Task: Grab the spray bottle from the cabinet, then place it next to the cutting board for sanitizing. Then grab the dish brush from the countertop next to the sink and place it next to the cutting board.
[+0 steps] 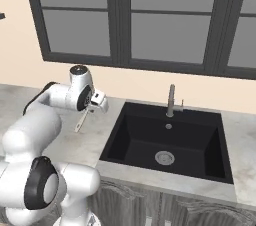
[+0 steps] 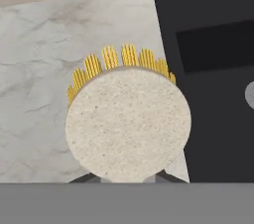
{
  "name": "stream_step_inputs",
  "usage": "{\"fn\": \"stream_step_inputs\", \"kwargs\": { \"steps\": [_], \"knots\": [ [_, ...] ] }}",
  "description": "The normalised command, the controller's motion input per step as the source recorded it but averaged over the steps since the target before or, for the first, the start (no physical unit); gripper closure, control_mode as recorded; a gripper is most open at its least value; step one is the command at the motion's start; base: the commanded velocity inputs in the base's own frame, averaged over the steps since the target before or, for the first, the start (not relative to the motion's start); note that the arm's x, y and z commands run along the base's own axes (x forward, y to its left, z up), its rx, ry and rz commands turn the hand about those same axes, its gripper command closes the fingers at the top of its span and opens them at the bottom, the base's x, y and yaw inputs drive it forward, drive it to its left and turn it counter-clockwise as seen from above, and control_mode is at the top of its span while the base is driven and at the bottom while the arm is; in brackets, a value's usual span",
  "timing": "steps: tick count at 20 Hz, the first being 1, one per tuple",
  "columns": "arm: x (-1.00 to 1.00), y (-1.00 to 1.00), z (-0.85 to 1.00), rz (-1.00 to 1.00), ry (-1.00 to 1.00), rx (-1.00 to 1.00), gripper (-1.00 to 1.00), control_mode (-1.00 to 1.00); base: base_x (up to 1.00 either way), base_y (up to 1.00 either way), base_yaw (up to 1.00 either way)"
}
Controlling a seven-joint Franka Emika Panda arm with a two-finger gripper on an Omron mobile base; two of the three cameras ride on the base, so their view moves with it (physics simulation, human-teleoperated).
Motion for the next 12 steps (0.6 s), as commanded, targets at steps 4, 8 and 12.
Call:
{"fn": "stream_step_inputs", "kwargs": {
  "steps": [4,8,12],
  "knots": [
    [-0.39,0.0,0.69,0.03,-0.34,0.0,1.0,-1.0,0.0,0.0,0.0],
    [-0.48,0.0,0.64,0.01,-0.3,0.03,1.0,-1.0,0.0,0.0,0.0],
    [-0.49,-0.02,0.69,0.0,-0.29,0.1,1.0,-1.0,0.0,0.0,0.0]
  ]
}}
